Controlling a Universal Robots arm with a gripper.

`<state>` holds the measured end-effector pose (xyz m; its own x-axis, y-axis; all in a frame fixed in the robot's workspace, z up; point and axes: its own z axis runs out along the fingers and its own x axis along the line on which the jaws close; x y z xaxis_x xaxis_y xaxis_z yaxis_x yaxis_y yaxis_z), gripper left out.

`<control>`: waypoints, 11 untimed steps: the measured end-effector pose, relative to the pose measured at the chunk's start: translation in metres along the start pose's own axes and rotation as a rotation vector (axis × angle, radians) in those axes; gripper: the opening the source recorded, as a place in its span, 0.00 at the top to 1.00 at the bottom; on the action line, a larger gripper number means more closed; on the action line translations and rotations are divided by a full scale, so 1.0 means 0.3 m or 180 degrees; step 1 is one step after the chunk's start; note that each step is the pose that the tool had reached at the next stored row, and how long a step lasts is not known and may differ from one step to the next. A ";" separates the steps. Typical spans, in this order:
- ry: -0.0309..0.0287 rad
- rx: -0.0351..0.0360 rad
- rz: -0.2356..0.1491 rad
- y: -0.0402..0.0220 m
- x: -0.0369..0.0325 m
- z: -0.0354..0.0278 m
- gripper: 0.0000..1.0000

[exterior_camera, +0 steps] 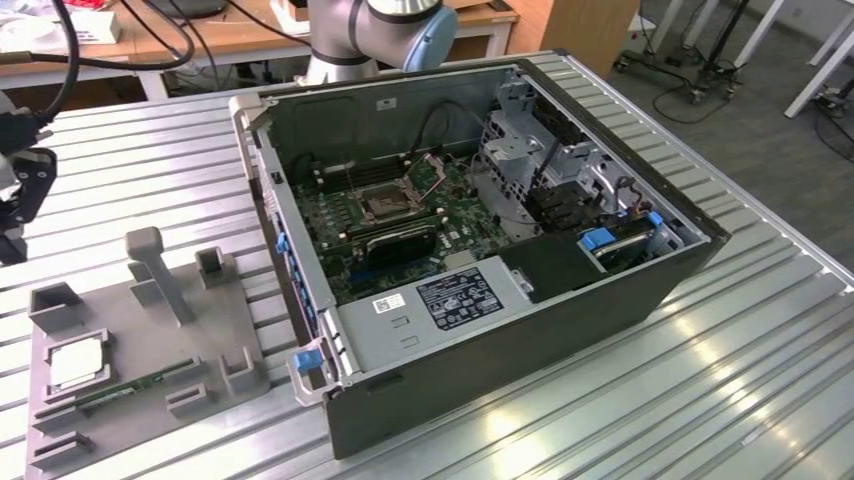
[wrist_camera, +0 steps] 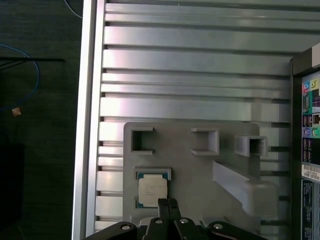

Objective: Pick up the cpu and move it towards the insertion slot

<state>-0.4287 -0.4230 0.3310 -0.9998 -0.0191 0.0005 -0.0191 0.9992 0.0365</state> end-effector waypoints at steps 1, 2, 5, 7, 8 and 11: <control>0.0000 0.0000 0.0000 0.000 0.000 0.005 0.89; 0.0000 0.0000 0.0000 0.000 0.000 0.009 0.89; 0.0000 0.0000 0.0000 -0.001 0.001 0.021 0.89; 0.0000 0.0000 0.0000 -0.001 0.001 0.024 0.89; 0.0001 0.0001 0.0000 -0.001 0.001 0.024 0.89; 0.0000 0.0000 0.0000 -0.001 0.001 0.025 0.89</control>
<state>-0.4290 -0.4230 0.3235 -0.9998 -0.0191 0.0005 -0.0191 0.9992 0.0364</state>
